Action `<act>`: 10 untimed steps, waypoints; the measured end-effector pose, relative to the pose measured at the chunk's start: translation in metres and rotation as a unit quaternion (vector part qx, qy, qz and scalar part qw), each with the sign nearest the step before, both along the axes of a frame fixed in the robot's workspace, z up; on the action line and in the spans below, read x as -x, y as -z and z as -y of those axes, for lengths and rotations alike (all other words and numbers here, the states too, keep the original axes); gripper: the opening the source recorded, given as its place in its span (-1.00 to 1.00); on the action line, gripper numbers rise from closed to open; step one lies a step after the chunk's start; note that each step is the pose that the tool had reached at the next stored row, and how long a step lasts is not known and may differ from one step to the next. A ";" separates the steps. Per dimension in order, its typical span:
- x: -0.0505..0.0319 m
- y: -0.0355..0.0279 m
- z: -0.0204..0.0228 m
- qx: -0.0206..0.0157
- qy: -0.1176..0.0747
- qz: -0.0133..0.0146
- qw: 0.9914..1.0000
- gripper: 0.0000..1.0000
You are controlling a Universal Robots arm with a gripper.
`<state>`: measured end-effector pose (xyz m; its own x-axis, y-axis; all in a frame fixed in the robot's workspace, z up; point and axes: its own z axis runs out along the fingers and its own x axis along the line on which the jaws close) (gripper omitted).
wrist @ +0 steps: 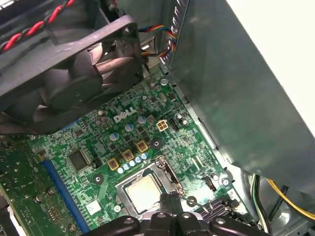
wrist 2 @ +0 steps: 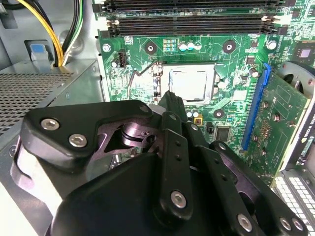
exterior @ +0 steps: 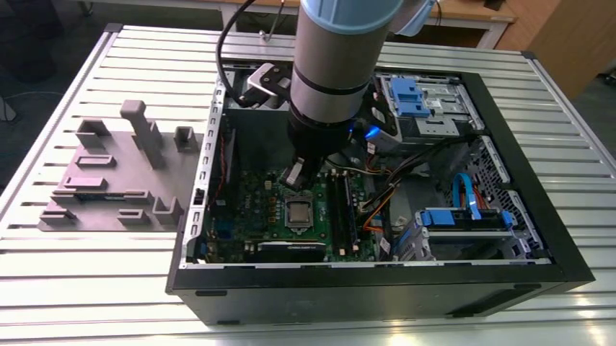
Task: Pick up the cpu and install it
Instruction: 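Install the first cpu locking lever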
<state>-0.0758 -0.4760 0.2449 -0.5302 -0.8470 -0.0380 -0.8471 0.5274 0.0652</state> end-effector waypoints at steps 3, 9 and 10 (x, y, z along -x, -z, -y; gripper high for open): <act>-0.0001 0.0000 0.0000 0.000 0.000 0.000 1.000 -0.80; -0.0130 0.0003 0.0000 0.000 0.000 0.000 1.000 -0.80; -0.0170 0.0004 0.0000 0.000 0.000 -0.001 1.000 -0.80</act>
